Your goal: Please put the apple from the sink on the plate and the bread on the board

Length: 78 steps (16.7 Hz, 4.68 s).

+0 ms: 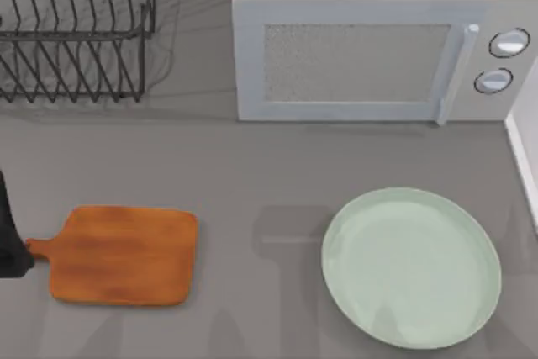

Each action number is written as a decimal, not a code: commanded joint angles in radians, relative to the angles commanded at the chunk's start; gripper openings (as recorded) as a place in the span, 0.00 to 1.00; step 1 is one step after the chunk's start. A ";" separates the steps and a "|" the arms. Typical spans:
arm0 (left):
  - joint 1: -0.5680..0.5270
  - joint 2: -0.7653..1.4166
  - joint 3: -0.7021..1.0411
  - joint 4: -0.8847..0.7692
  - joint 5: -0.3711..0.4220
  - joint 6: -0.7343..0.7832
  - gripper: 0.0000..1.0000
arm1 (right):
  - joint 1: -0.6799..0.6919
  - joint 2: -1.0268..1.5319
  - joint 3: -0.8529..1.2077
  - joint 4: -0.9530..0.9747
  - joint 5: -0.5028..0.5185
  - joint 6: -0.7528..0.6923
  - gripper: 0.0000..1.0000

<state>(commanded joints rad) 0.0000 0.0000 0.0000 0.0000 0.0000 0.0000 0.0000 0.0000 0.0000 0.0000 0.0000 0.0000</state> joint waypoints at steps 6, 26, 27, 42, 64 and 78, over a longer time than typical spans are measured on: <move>0.000 0.000 0.000 0.000 0.000 0.000 1.00 | 0.000 0.000 0.000 0.000 0.000 0.000 1.00; 0.000 0.000 0.000 0.000 0.000 0.000 1.00 | -0.157 1.086 0.816 -0.563 0.001 -0.147 1.00; 0.000 0.000 0.000 0.000 0.000 0.000 1.00 | -0.171 1.194 0.890 -0.614 0.001 -0.160 1.00; 0.000 0.000 0.000 0.000 0.000 0.000 1.00 | -0.282 2.027 1.470 -1.013 0.002 -0.265 1.00; 0.000 0.000 0.000 0.000 0.000 0.000 1.00 | -0.280 2.341 1.283 -0.513 0.005 -0.259 0.77; 0.000 0.000 0.000 0.000 0.000 0.000 1.00 | -0.280 2.341 1.283 -0.513 0.005 -0.259 0.00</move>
<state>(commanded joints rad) 0.0000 0.0000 0.0000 0.0000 0.0000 0.0000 -0.2804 2.3410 1.2832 -0.5130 0.0045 -0.2593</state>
